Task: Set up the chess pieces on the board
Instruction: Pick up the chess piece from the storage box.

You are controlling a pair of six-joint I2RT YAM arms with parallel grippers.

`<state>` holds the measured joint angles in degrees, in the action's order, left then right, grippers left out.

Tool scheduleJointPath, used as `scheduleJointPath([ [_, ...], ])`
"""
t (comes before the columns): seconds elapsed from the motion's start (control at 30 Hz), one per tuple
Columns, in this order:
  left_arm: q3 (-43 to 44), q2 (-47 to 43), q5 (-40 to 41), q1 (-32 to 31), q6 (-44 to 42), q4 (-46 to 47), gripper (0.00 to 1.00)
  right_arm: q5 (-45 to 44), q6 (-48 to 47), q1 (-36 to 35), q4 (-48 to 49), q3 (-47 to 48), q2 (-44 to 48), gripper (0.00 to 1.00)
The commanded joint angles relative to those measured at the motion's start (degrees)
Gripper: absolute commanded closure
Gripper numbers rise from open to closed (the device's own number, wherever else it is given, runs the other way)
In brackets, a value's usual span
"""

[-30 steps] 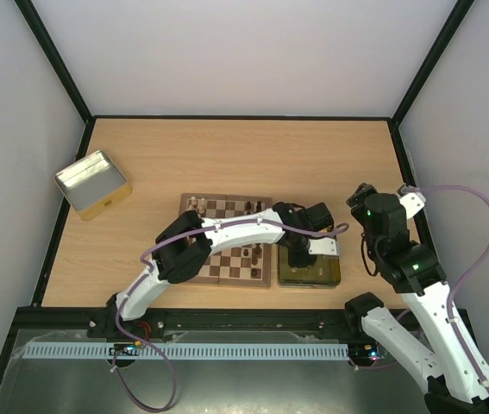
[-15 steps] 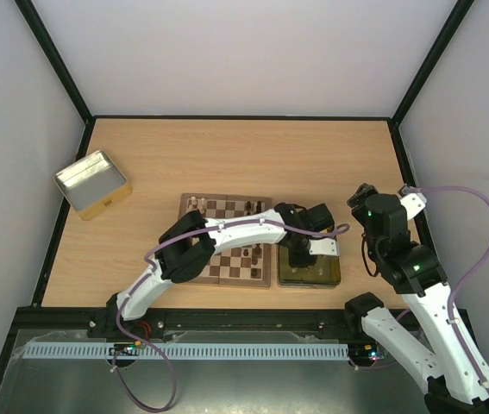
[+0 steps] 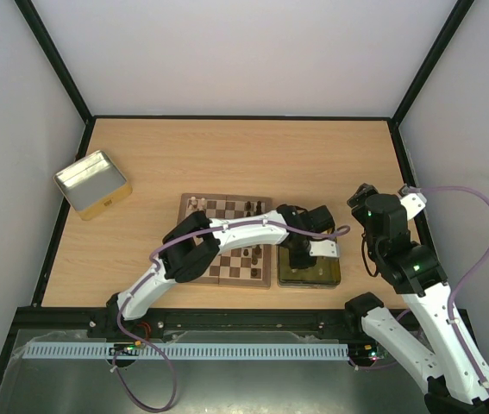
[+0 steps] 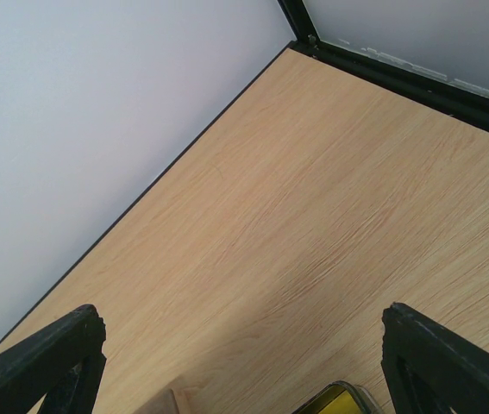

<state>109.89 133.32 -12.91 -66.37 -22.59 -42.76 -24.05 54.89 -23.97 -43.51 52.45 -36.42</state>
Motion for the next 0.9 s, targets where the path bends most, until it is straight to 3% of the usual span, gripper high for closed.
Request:
scheduleJointPath([
  [0.0, 1.3, 1.1, -0.5, -0.3, 0.5, -0.4, 0.72, -1.2, 0.5, 0.3, -1.7, 0.6, 0.4, 0.16],
  [0.5, 1.7, 1.7, -1.6, -0.2, 1.3, -0.5, 0.97, -0.9, 0.0, 0.2, -1.1, -0.7, 0.5, 0.15],
  [0.87, -6.0, -11.5, 1.6, 3.2, -0.5, -1.4, 0.98, -2.3, -0.9, 0.2, -0.9, -0.2, 0.1, 0.15],
])
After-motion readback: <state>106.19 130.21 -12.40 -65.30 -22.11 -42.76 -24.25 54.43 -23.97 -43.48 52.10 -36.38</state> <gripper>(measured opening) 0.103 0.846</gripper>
